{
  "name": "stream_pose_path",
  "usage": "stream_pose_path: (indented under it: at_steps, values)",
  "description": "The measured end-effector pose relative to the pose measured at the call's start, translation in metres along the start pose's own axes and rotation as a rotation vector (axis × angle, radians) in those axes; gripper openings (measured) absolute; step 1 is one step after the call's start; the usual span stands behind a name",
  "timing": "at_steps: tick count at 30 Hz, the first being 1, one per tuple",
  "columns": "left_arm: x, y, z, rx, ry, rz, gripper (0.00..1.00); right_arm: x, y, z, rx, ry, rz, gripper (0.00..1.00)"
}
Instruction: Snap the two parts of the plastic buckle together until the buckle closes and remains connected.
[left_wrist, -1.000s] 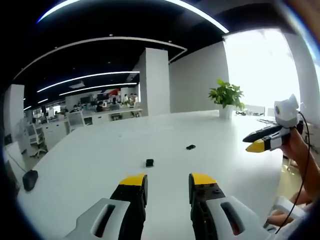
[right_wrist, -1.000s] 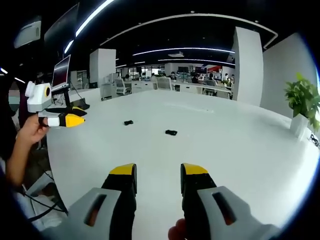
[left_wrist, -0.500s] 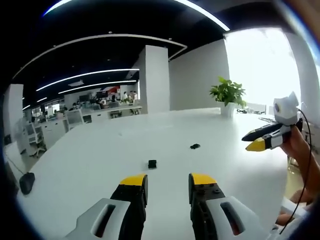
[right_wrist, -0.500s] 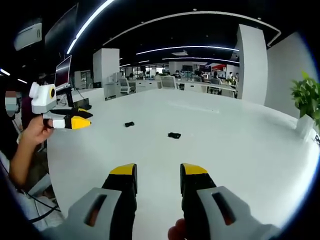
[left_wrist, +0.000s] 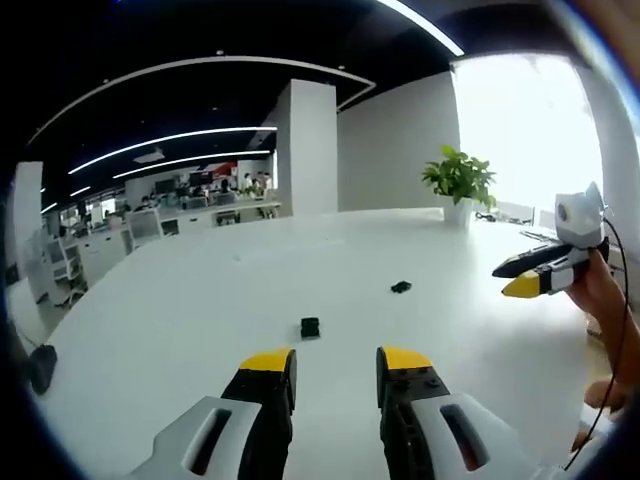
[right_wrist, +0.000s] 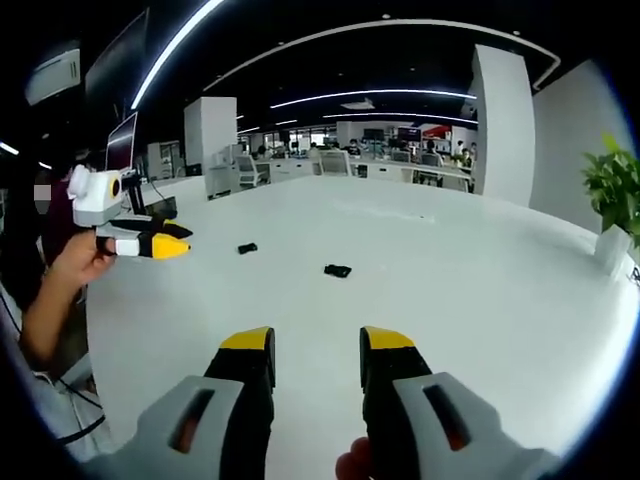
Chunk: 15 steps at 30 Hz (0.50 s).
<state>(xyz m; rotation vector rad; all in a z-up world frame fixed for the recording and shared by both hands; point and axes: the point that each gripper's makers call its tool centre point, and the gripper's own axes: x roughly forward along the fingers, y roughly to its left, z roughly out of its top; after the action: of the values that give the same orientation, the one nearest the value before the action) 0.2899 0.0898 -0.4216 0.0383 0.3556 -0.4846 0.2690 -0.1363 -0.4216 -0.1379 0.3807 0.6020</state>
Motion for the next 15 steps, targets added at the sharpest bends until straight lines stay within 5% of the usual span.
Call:
stream_pose_path:
  at_steps: [15]
  values:
    - [0.014, 0.008, 0.006, 0.008, 0.015, -0.006, 0.32, 0.011, -0.011, 0.014, -0.027, 0.003, -0.001, 0.34]
